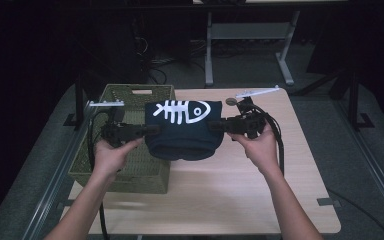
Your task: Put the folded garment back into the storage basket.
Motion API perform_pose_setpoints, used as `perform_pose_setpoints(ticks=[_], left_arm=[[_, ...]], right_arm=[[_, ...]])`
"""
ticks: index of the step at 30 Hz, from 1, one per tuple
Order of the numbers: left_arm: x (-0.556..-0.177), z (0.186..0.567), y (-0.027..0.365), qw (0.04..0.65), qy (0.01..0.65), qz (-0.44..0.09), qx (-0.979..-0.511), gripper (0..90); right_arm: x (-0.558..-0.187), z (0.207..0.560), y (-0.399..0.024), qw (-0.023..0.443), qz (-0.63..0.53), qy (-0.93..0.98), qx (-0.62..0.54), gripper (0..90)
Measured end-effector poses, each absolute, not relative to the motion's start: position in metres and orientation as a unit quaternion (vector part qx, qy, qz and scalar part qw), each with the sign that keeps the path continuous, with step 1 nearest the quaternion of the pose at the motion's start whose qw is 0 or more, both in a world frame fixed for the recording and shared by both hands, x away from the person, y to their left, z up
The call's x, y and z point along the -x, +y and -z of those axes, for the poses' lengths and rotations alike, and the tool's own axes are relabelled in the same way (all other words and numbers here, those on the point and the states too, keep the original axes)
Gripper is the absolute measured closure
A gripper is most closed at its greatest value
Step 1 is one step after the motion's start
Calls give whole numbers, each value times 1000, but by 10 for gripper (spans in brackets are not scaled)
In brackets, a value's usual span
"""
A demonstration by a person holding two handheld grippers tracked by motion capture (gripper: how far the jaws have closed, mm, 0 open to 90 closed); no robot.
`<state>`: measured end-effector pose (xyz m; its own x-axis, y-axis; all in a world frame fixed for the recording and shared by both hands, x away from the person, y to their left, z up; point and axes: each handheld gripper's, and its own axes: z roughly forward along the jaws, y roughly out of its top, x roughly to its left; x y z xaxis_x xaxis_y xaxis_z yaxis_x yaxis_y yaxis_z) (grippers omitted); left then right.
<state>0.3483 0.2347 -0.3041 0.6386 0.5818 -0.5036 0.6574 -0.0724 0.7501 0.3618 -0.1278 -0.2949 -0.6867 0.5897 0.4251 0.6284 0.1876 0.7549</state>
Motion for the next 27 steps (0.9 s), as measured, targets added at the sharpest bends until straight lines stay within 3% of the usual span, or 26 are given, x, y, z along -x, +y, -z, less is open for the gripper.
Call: perform_pose_setpoints(ticks=[27], left_arm=[[-350, 298, 291, 529, 450, 27, -719, 693]], right_arm=[[-378, 288, -70, 25, 496, -785, 371, 703]])
